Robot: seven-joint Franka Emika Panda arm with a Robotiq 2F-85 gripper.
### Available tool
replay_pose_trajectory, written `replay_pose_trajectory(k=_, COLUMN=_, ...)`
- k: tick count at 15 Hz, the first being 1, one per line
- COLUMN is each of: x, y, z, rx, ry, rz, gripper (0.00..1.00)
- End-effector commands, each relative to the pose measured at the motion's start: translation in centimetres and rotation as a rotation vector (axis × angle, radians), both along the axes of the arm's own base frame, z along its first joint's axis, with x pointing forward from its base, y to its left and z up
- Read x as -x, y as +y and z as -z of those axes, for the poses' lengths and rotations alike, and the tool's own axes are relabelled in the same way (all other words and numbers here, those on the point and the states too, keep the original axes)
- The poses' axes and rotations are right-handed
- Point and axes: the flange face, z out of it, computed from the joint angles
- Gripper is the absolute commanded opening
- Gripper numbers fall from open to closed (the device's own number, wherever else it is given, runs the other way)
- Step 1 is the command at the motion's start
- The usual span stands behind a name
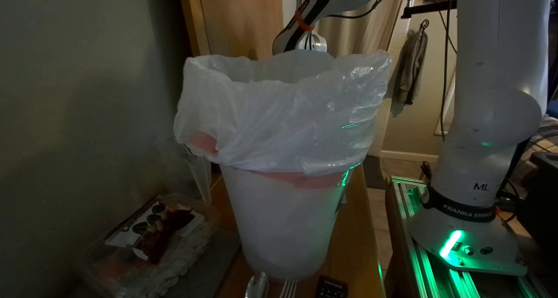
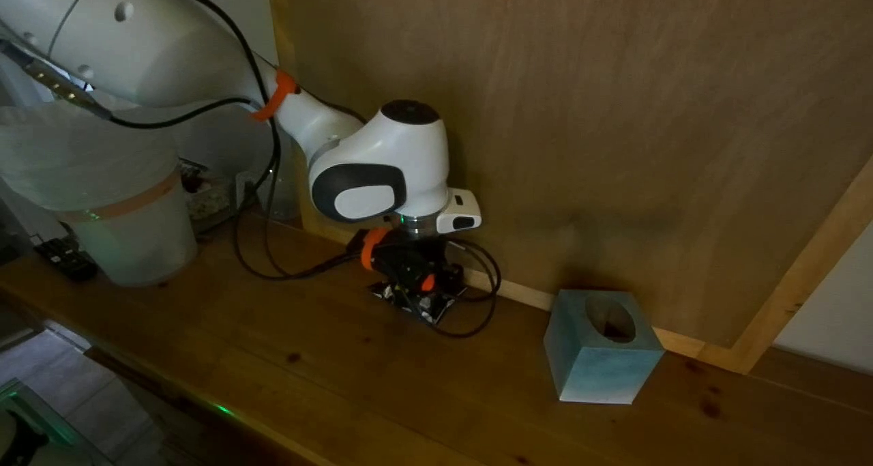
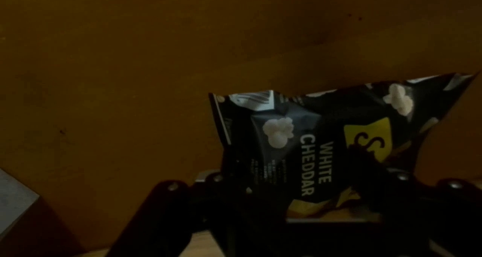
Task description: Place the packet of popcorns in the bin
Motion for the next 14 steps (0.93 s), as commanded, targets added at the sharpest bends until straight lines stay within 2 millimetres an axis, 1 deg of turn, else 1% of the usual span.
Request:
replay_pose_trajectory(k=1, x=-0.6, y=-1.3, z=0.8, rx=-0.006, ry=-0.023, rz=0.009, gripper=0.45)
replay_pose_trajectory(k=6, x=0.0, y=-1.6, z=0.8, rx=-0.009, ry=-0.010, rz=0.008, gripper=0.10)
replay_pose_trajectory(k=7, x=0.2, y=-1.7, z=0.6, rx=-0.004, ry=-0.010, rz=0.010, gripper=0.04)
replay_pose_trajectory(k=8, x=0.4, y=-1.8, z=0.5, rx=-0.003, ry=-0.009, rz=0.008, gripper=0.00)
replay_pose_trajectory(k=12, x=1.2, y=-1.8, z=-0.2, rx=-0.008, ry=0.000, rz=-0.001, gripper=0.00)
replay_pose_trajectory(k=14, x=1.7, y=-1.6, z=-0.9, rx=-0.023, ry=0.004, rz=-0.009, gripper=0.00)
